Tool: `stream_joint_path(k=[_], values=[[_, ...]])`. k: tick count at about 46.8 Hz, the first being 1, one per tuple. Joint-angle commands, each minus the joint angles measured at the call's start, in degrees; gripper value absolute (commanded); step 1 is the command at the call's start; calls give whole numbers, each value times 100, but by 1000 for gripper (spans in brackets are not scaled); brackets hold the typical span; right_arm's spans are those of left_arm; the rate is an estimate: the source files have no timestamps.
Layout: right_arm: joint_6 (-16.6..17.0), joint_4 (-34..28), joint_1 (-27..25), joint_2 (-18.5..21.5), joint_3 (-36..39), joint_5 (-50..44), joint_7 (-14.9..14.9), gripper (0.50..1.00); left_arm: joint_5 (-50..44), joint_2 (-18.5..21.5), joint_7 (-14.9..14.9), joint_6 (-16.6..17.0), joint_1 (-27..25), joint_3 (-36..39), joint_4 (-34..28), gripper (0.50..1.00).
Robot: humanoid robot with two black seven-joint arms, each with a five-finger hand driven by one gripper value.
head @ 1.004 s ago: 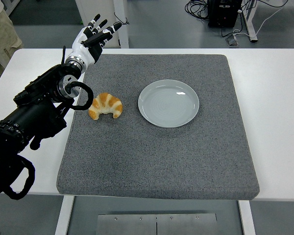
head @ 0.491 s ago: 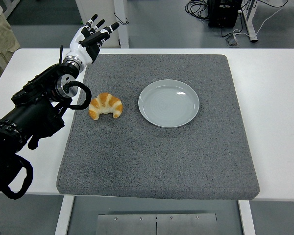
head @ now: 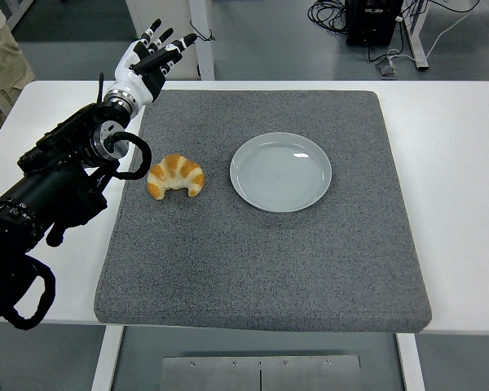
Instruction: Place the bread on the plate
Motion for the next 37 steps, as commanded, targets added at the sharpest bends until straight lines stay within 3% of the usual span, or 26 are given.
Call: stream_joint_path(k=[1,17,26,37], values=[[0,3,0,0,0,0,9,1000,9,-9,-10,14,-12,44,0,987],[0,-5,0,0,0,0,0,1000,123,149,52,22,14,115,-333,987],[0,3,0,0,0,0,0,1000,150,606,60,93,50,677,-1019,987],[0,3,0,0,0,0,0,1000,185,1388,60,585,50,1151,-2258,987]])
